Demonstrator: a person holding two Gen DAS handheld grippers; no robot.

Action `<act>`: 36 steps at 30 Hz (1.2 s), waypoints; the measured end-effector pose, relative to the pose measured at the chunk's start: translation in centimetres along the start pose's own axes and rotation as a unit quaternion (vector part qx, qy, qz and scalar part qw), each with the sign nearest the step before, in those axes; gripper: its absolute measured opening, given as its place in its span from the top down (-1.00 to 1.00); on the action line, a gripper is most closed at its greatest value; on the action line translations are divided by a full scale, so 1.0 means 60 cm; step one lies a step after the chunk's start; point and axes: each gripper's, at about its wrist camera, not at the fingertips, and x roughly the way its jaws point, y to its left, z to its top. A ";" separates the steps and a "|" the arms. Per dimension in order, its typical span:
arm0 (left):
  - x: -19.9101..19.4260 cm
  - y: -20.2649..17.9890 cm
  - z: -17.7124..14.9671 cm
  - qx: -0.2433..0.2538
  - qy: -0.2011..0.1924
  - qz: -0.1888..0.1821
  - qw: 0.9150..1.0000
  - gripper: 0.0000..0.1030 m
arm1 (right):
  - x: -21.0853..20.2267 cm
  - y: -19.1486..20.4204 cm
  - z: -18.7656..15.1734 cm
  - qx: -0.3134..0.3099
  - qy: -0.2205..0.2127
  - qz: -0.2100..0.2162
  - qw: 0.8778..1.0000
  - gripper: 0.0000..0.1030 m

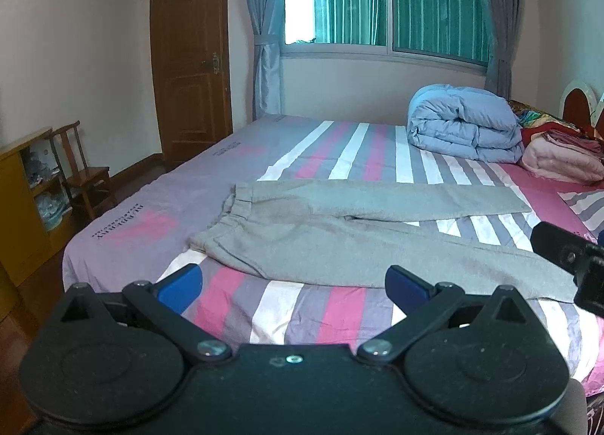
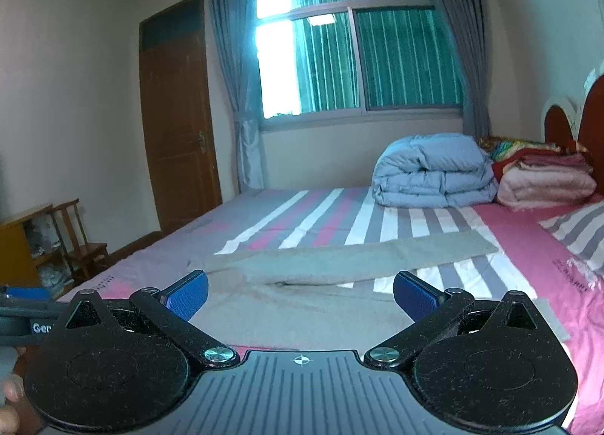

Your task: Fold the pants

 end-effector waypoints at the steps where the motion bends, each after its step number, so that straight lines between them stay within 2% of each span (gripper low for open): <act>1: 0.001 0.000 -0.001 0.002 0.000 -0.001 1.000 -0.88 | 0.000 -0.004 -0.001 0.000 0.000 -0.002 1.000 -1.00; 10: 0.002 0.017 0.004 -0.008 0.000 0.002 1.000 -0.88 | -0.003 -0.009 0.008 0.014 -0.008 0.000 1.000 -1.00; 36: 0.004 0.012 0.004 0.003 0.006 -0.001 1.000 -0.88 | 0.012 -0.014 0.004 0.004 0.010 0.007 1.000 -1.00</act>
